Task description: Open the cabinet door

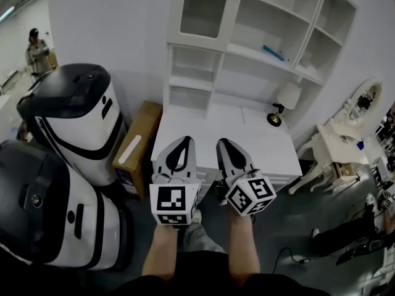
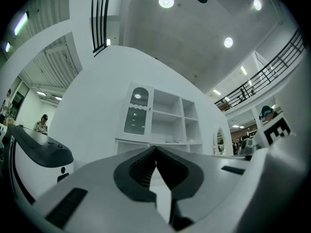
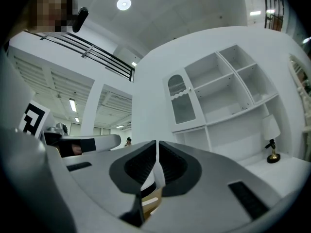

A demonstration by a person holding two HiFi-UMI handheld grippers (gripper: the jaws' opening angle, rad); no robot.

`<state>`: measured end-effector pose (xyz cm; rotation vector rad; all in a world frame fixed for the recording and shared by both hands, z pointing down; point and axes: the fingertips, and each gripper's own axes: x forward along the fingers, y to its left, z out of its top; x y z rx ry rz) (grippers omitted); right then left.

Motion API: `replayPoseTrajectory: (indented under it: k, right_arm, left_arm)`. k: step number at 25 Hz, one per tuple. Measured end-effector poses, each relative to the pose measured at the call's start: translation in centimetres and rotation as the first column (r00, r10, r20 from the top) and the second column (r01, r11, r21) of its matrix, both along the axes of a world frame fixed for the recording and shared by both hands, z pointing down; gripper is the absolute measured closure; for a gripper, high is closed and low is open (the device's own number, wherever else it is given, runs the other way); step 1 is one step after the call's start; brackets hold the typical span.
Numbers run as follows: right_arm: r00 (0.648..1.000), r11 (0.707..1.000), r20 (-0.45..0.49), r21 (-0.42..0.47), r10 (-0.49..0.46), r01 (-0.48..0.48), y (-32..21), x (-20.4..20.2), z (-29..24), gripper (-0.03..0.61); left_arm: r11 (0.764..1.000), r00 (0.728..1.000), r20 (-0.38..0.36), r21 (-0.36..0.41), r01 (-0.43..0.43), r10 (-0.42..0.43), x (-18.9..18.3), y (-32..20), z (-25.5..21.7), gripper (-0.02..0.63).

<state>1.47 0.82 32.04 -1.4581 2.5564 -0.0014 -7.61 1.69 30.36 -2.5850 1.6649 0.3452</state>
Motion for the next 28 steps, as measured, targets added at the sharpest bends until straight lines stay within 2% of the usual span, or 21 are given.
replayPoseTrajectory:
  k: [7, 15, 28]
  right_arm:
    - [1.0, 1.0, 0.019, 0.012, 0.002, -0.003, -5.0, 1.5, -0.4, 0.558]
    - [0.999, 0.997, 0.047, 0.065, 0.027, -0.03, -11.9, 6.3, -2.6, 0.558]
    - [0.999, 0.993, 0.051, 0.119, 0.019, -0.025, -24.2, 11.3, -6.5, 0.557]
  left_arm:
    - [1.0, 1.0, 0.018, 0.012, 0.011, -0.011, 1.0, -5.0, -0.6, 0.6]
    - [0.999, 1.0, 0.029, 0.034, -0.008, 0.007, 4.7, -12.4, -1.9, 0.6]
    - [0.997, 0.999, 0.053, 0.072, -0.013, 0.009, 9.7, -24.6, -5.2, 0.6]
